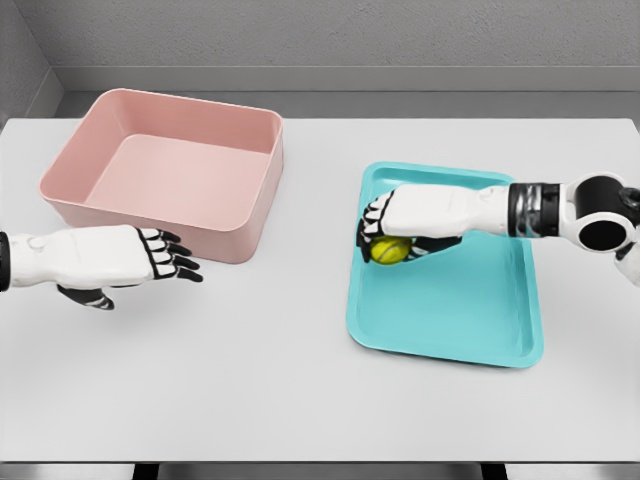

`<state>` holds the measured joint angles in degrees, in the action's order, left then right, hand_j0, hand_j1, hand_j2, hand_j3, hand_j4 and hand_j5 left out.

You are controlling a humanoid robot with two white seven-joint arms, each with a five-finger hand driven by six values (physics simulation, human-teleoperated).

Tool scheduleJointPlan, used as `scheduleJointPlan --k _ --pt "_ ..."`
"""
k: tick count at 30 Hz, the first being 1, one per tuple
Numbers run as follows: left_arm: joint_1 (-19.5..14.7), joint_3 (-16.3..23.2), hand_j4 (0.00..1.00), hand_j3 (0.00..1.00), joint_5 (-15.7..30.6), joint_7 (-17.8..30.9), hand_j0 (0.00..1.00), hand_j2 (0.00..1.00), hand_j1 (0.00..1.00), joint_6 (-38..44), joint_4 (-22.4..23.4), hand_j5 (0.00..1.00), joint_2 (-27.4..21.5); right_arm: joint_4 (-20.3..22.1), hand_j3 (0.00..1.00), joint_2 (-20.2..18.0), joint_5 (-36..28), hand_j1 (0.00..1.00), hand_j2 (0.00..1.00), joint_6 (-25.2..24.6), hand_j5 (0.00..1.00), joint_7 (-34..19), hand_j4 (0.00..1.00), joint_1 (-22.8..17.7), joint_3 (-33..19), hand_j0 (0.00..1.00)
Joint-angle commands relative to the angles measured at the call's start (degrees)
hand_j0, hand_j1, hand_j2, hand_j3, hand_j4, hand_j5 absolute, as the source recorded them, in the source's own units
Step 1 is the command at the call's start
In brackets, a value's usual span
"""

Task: Put the tennis from the blue tray into the pink basket with both arms

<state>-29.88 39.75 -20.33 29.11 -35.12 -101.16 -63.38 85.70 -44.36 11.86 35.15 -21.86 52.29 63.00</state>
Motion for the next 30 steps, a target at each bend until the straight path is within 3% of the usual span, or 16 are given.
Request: scheduleJointPlan --k 1,10,14,25,30 --pt "0.0 -0.02 1.0 1.0 0.2 -0.02 1.0 1.0 1.0 0.12 0.0 1.0 0.53 1.13 0.5 2.08 -0.52 0.5 0.5 -0.15 0.5 -0.2 0.5 0.09 0.02 0.5" --pt "0.26 -0.11 1.0 1.0 0.2 -0.02 1.0 1.0 1.0 0.12 0.0 1.0 0.1 1.4 0.5 10.26 -0.52 0.5 0.5 -0.15 0.5 -2.3 0.5 -0.09 3.01 0.5" --pt "0.44 -0.02 1.0 1.0 0.11 -0.02 1.0 1.0 1.0 0.12 0.0 1.0 -1.05 0.52 0.5 12.19 -0.43 0.5 0.5 -0.15 0.5 -3.45 0.5 -0.44 4.15 0.5" --pt "0.62 -2.4 1.0 1.0 0.46 -0.02 1.0 1.0 1.0 0.12 0.0 1.0 -3.6 -8.8 0.51 20.37 0.19 0.51 0.51 -0.15 0.51 -4.85 0.51 -0.09 7.05 0.51" --pt "0.79 -2.48 1.0 1.0 0.37 -0.02 1.0 1.0 1.0 0.12 0.09 1.0 -3.86 -9.85 0.51 21.6 0.19 0.51 0.51 -0.15 0.51 -4.85 0.51 0.0 8.81 0.51"
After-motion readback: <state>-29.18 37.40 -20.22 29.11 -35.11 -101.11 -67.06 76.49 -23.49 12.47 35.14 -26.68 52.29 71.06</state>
